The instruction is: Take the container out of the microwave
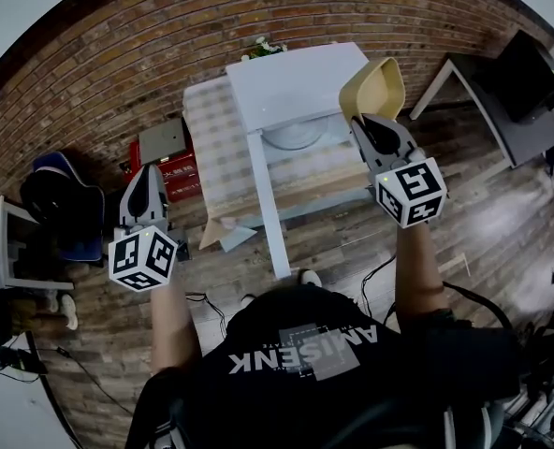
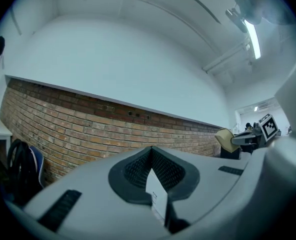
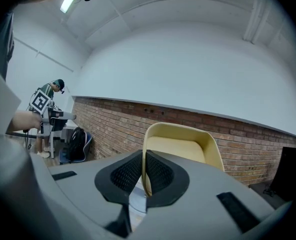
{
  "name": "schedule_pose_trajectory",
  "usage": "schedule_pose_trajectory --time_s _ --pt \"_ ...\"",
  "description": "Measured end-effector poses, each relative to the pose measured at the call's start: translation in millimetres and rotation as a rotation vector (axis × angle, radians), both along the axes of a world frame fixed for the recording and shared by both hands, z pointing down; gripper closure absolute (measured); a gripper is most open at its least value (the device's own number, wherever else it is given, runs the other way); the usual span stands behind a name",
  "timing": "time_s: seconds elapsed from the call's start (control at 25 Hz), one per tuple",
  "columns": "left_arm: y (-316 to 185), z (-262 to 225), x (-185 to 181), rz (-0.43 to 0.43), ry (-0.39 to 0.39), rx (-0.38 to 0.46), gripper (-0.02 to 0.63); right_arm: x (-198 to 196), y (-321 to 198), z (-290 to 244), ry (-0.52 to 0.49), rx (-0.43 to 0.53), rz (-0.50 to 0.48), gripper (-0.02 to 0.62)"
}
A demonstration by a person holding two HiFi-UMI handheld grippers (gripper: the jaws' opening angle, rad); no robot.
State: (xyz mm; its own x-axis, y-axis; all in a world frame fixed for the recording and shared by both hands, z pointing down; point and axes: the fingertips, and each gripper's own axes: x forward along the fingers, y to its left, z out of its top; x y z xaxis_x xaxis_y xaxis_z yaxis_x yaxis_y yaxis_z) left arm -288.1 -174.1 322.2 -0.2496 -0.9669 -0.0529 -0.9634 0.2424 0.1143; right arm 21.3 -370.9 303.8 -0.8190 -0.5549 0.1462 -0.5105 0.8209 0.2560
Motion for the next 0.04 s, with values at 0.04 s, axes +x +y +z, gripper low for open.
schedule_pose_trajectory --time_s 0.04 --pt "0.7 -0.7 -0.6 -0.004 0.006 0.004 0.594 0.8 -0.1 -0.2 -0.001 0.001 0.002 0.545"
